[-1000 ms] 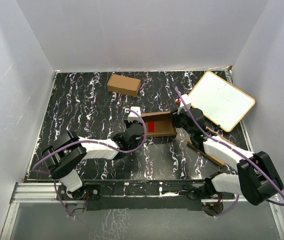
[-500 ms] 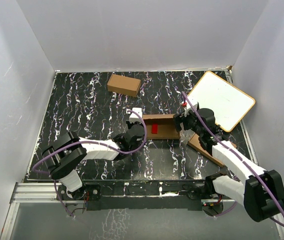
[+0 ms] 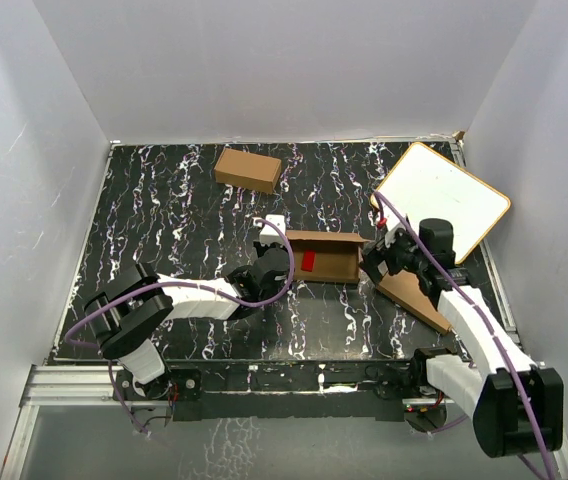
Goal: Fold the paper box
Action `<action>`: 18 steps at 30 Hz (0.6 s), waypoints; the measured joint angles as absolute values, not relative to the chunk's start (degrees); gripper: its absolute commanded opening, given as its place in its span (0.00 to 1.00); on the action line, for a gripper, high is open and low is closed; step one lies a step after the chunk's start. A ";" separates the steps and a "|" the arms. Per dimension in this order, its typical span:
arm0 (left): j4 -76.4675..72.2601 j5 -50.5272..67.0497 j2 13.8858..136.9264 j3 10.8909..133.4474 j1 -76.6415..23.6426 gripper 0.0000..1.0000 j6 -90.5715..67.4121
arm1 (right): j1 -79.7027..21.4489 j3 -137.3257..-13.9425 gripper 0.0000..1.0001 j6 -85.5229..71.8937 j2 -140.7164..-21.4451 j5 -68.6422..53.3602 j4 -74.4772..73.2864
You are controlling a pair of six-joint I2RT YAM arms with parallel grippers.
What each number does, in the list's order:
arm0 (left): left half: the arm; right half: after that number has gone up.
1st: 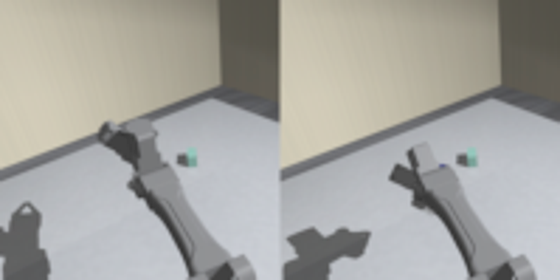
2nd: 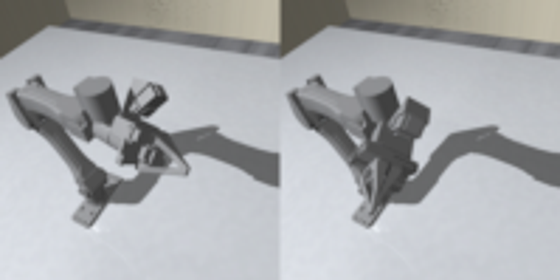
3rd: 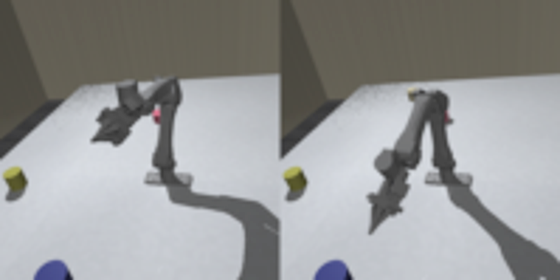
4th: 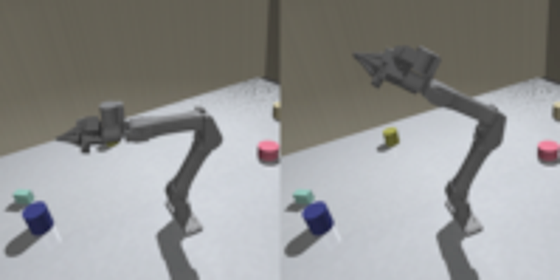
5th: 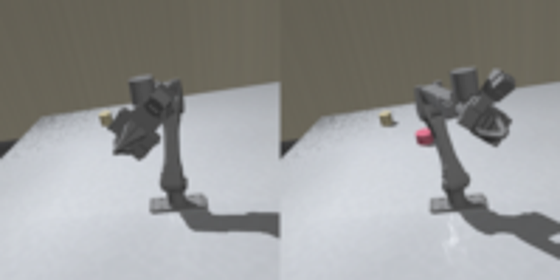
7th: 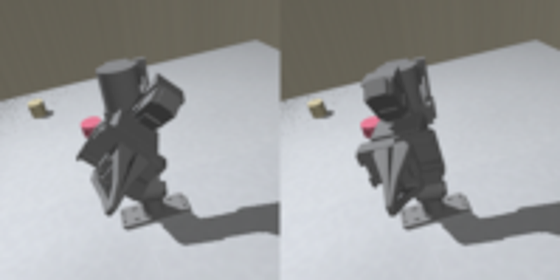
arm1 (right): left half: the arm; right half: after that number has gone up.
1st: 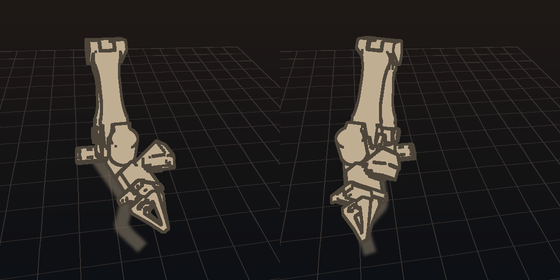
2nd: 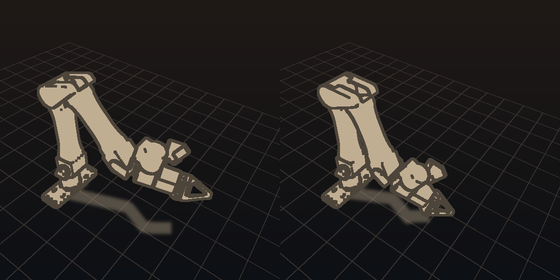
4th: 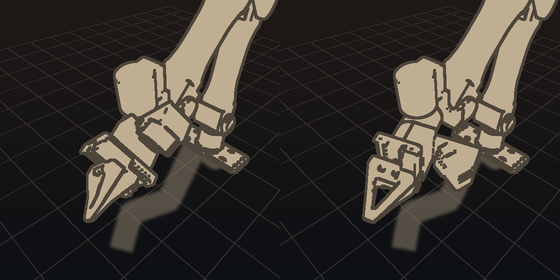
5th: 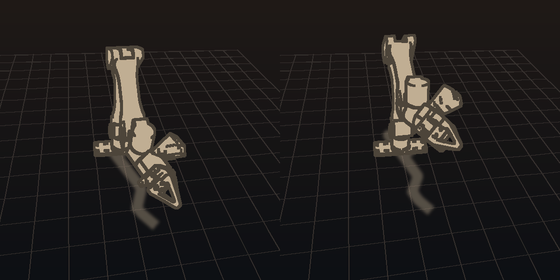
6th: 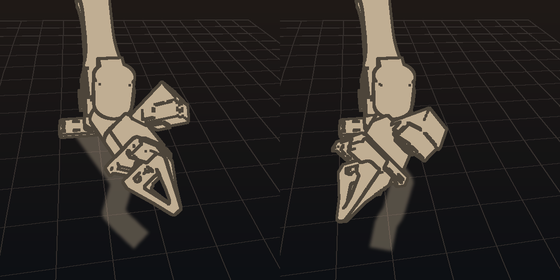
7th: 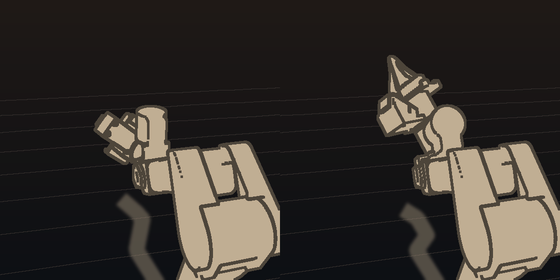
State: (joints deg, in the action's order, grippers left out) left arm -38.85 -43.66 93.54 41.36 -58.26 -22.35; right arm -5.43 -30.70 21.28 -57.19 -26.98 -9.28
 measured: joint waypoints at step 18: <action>-38.46 -43.42 93.67 41.65 -58.26 0.00 -22.59 | -3.68 -48.49 1.00 57.10 -54.24 -45.15 -42.50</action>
State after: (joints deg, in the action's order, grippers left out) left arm -38.46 -43.42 93.67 41.65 -58.26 -22.59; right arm -3.68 -48.49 57.10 -54.24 -45.15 -42.50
